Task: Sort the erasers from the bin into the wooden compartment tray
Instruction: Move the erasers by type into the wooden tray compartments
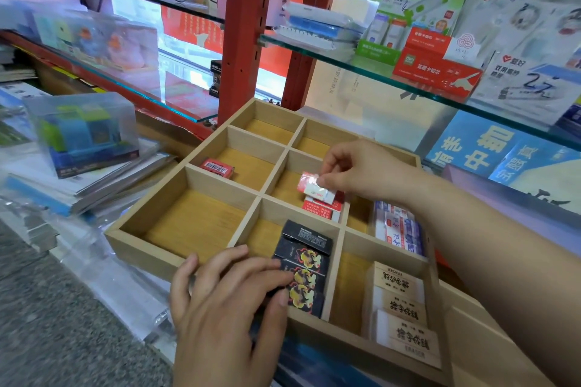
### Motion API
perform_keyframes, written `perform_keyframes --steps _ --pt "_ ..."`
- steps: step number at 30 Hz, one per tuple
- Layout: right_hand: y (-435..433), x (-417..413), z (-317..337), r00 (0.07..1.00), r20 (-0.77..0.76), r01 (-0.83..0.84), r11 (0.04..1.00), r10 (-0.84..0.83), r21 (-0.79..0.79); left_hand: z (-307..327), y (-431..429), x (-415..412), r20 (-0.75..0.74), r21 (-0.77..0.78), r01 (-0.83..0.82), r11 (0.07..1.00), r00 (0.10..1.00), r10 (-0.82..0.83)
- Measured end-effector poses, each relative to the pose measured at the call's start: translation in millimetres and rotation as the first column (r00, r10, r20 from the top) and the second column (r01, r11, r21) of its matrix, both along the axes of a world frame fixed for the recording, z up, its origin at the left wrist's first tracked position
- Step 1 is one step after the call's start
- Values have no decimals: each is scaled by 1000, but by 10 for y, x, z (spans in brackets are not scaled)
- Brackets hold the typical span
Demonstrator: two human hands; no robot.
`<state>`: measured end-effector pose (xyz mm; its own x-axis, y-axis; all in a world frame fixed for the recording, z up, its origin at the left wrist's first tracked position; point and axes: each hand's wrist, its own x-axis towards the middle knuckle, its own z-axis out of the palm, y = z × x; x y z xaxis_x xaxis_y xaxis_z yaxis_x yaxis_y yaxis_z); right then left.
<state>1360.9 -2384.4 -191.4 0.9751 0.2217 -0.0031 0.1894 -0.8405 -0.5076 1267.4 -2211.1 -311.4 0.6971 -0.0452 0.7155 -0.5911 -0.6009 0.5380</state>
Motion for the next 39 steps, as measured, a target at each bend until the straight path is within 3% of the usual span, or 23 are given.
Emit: perform_keyframes --steps 8,14,19,25,39 --pt "-33 -59 4 998 -43 -52 998 51 -29 -27 3 -5 -10 -2 12 1000 1000 -12" --pt "117 89 24 995 44 82 974 -93 209 -23 1 -4 -23 8 11 1000 1000 -10" --pt "277 169 -29 999 25 42 994 -44 101 -12 8 -4 -9 11 17 1000 1000 -16" --pt "177 105 -26 998 -68 -1 997 6 79 -2 21 -4 -15 19 24 1000 1000 -23" --pt "214 146 -104 993 -20 -117 966 115 -229 -40 7 0 -4 -8 17 1000 1000 -17"
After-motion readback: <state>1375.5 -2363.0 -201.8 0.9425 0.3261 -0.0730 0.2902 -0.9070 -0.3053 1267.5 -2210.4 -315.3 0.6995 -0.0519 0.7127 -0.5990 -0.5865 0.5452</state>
